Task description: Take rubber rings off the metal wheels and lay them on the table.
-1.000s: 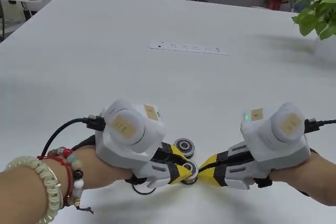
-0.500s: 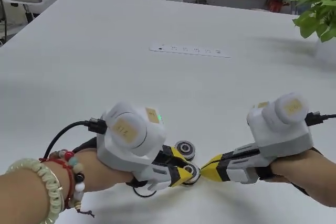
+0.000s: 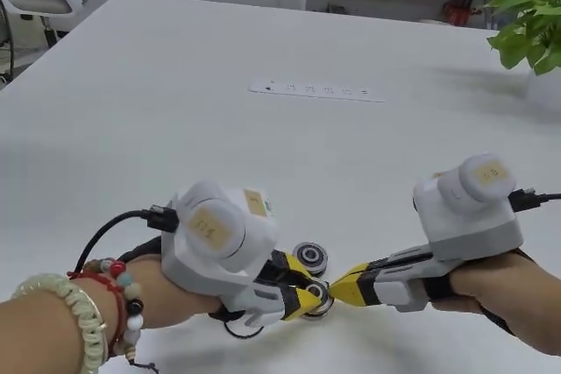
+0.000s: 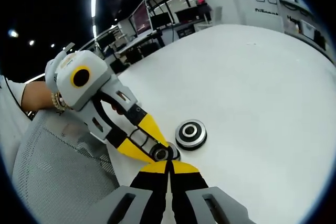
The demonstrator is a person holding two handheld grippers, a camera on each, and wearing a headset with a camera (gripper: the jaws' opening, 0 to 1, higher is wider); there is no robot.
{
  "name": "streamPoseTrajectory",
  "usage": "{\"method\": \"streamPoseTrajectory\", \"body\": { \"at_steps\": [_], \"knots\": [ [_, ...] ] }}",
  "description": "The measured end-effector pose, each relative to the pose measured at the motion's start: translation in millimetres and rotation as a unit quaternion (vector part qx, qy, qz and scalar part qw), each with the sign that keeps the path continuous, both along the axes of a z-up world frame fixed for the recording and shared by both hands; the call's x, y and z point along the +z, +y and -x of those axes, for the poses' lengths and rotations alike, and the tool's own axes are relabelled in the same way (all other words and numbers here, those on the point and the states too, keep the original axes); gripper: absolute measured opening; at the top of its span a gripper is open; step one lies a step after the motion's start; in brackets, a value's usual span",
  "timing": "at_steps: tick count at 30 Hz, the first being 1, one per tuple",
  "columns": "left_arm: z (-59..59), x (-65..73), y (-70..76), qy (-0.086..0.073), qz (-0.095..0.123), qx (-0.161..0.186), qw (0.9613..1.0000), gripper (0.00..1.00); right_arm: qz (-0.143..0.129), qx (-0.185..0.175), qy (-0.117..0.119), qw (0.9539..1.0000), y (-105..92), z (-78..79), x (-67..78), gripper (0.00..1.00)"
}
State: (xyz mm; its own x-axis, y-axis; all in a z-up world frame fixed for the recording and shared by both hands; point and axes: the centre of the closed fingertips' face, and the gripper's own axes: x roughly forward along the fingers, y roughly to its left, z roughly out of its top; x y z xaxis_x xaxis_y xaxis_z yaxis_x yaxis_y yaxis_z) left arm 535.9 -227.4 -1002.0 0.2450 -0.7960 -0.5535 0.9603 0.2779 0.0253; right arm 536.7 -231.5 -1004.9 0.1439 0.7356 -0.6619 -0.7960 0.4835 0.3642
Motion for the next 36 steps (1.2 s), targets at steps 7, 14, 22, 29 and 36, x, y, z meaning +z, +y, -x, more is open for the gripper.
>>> {"method": "streamPoseTrajectory", "body": {
  "at_steps": [7, 14, 22, 29, 36],
  "knots": [
    [-0.2, 0.0, -0.1, 0.001, 0.001, 0.002, 1.0000, 0.13, -0.001, 0.005, -0.001, 1.0000, 1.7, 0.7, 0.9, 0.00],
    [0.2, 0.1, -0.1, 0.003, 0.002, 0.002, 1.0000, 0.13, -0.004, 0.013, -0.002, 0.9999, 5.2, 3.0, 2.5, 0.00],
    [0.3, -0.1, -0.1, 0.005, 0.002, 0.002, 1.0000, 0.13, -0.004, 0.016, -0.006, 0.9998, 5.3, 3.4, 2.4, 0.00],
    [0.7, 0.1, 0.0, 0.004, 0.001, 0.001, 1.0000, 0.13, -0.032, 0.020, -0.001, 0.9993, 13.4, 6.8, 10.7, 0.00],
    [0.9, 0.3, -0.8, 0.005, 0.001, 0.003, 1.0000, 0.13, -0.041, 0.015, 0.002, 0.9990, 21.9, 7.4, 14.5, 0.00]
  ]
}}
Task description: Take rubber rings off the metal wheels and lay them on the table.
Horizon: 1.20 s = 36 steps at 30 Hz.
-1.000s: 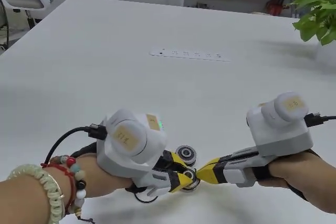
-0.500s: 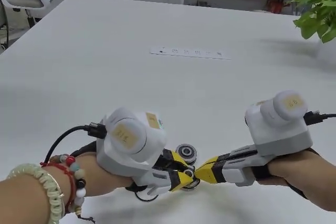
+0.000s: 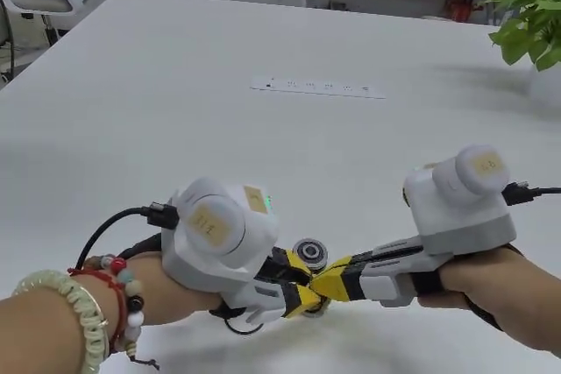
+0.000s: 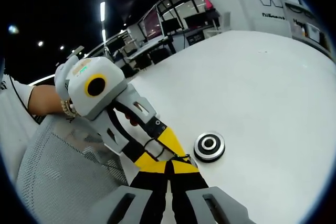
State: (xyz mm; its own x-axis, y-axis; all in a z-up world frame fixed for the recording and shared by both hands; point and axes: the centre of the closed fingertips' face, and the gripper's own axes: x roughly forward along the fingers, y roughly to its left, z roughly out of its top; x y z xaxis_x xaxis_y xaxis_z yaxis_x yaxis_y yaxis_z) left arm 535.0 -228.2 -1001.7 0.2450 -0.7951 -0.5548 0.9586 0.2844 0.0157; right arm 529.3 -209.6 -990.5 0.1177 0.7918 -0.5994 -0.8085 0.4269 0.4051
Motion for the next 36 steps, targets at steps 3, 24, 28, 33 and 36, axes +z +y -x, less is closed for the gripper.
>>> {"method": "streamPoseTrajectory", "body": {
  "at_steps": [3, 24, 28, 33, 36],
  "knots": [
    [0.3, 0.1, -0.2, -0.002, -0.005, 0.001, 1.0000, 0.13, -0.001, -0.011, 0.006, 0.9999, -4.3, -2.5, -0.1, 0.00],
    [12.6, 47.8, 8.0, -0.007, 0.034, -0.031, 0.9989, 0.27, -0.004, -0.036, 0.034, 0.9988, -12.9, -4.3, 5.3, 0.00],
    [12.5, 64.5, 12.5, -0.005, 0.033, -0.033, 0.9989, 0.29, 0.008, -0.028, 0.025, 0.9993, -13.7, -2.2, 5.1, 0.00],
    [17.3, 96.4, 25.4, -0.021, 0.049, -0.034, 0.9980, 0.40, 0.001, -0.026, 0.018, 0.9995, -12.0, -4.3, 12.4, 0.00],
    [16.0, 105.7, 41.7, -0.038, 0.041, -0.020, 0.9982, 0.44, -0.012, -0.030, 0.015, 0.9993, -9.8, -6.7, 19.8, 0.00]
  ]
}}
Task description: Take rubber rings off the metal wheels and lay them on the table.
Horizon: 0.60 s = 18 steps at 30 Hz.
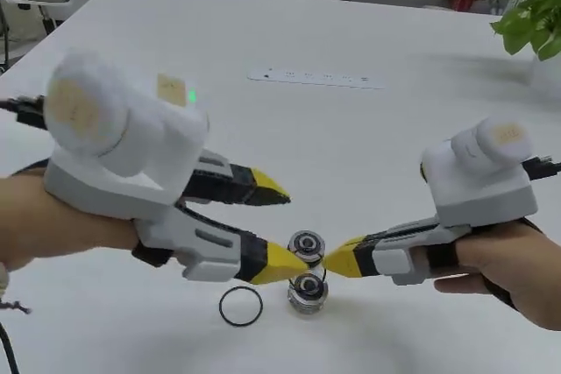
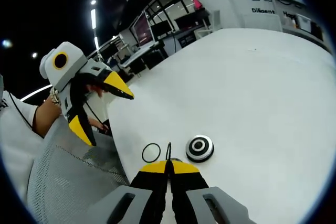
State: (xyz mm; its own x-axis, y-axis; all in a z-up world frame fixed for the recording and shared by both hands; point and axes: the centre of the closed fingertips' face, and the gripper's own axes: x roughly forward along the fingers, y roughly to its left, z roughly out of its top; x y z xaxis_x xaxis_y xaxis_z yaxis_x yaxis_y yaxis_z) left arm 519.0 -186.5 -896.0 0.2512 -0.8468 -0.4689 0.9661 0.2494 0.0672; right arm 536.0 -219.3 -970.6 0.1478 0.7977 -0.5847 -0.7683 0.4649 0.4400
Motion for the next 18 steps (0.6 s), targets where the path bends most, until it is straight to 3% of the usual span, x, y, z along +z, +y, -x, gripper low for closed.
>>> {"method": "streamPoseTrajectory", "body": {
  "at_steps": [6, 9, 13, 18],
  "knots": [
    [3.1, 11.0, 37.9, -0.023, -0.020, 0.033, 0.9990, 0.52, -0.021, 0.001, -0.009, 0.9997, 5.0, -0.8, 10.8, 0.00],
    [6.5, 16.4, 48.7, -0.027, -0.018, 0.047, 0.9984, 0.55, -0.028, 0.002, -0.012, 0.9995, 7.3, -0.2, 14.9, 0.00],
    [10.8, 24.8, 62.3, -0.032, 0.001, 0.071, 0.9970, 0.61, -0.042, 0.002, -0.015, 0.9990, 10.9, -0.1, 21.0, 0.00],
    [12.5, 22.8, 76.4, -0.039, 0.000, 0.102, 0.9940, 0.71, -0.059, 0.006, -0.009, 0.9982, 17.1, 3.1, 26.2, 0.00]
  ]
}}
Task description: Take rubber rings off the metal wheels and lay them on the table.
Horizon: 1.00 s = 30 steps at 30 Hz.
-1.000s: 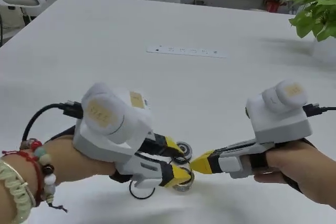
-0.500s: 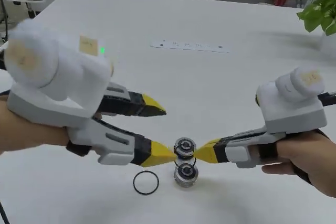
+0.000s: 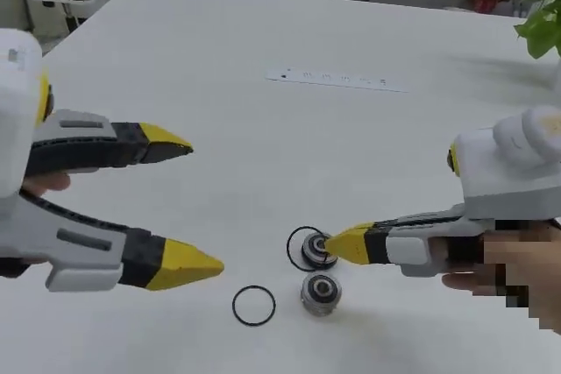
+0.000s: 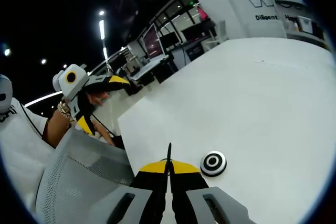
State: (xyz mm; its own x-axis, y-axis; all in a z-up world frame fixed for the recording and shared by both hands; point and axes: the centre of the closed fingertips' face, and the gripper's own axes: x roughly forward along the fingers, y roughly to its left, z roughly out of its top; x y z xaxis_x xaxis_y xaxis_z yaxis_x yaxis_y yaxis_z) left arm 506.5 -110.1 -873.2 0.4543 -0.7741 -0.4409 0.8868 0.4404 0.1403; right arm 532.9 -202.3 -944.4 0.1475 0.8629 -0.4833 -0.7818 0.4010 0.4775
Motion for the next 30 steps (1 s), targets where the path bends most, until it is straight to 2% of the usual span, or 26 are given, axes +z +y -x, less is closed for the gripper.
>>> {"method": "streamPoseTrajectory", "body": {
  "at_steps": [3, 6, 10, 18, 23, 30],
  "knots": [
    [1.1, -2.6, 6.6, 0.006, 0.016, 0.020, 0.9997, 0.75, -0.003, 0.009, 0.000, 1.0000, 4.9, 4.2, 0.5, 0.00],
    [3.0, -8.1, 13.1, 0.015, 0.022, 0.036, 0.9990, 0.78, -0.004, 0.015, 0.000, 0.9999, 9.3, 7.8, -0.1, 0.00],
    [4.6, -16.7, 19.3, 0.023, 0.038, 0.067, 0.9968, 0.84, -0.004, 0.029, 0.007, 0.9996, 17.6, 15.1, -4.0, 0.00],
    [17.2, -34.6, 23.1, 0.050, 0.044, 0.088, 0.9939, 0.86, 0.009, 0.054, 0.010, 0.9985, 31.1, 27.0, -17.5, 0.00],
    [22.0, -38.9, 22.0, 0.058, 0.045, 0.091, 0.9931, 0.85, 0.026, 0.060, 0.014, 0.9978, 33.7, 30.1, -32.2, 0.00],
    [24.0, -40.8, 24.5, 0.059, 0.042, 0.099, 0.9925, 0.84, 0.053, 0.066, -0.008, 0.9964, 35.3, 28.5, -44.0, 0.00]
  ]
}}
